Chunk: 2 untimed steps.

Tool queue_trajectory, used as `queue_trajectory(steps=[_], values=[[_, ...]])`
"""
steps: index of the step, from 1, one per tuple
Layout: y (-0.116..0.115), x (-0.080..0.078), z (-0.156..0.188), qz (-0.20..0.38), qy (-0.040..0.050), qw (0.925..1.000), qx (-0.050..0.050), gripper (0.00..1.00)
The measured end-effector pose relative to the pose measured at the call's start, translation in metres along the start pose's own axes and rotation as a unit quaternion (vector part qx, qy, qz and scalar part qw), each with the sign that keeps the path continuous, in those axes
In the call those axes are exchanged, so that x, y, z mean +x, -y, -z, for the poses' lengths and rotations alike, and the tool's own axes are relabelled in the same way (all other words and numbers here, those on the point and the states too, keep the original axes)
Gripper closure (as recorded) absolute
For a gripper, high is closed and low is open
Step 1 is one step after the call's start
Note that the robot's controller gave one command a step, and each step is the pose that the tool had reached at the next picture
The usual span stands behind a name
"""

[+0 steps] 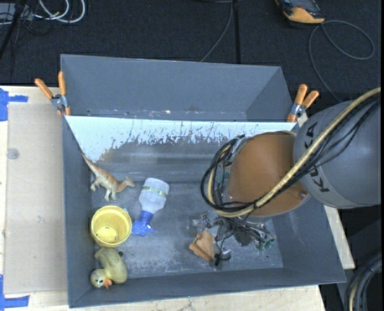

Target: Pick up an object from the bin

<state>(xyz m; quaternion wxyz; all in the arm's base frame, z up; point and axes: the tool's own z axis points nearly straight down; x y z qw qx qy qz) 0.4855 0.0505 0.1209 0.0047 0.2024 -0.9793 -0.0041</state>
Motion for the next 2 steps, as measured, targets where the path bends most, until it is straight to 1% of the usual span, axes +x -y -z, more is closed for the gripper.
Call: queue_trajectory(steps=[1,2], values=[[0.002,0.004,0.06,0.007,0.0018,1.0,0.0,1.0],[0.006,0.006,0.121,0.002,-0.0001,1.0,0.0,1.0]])
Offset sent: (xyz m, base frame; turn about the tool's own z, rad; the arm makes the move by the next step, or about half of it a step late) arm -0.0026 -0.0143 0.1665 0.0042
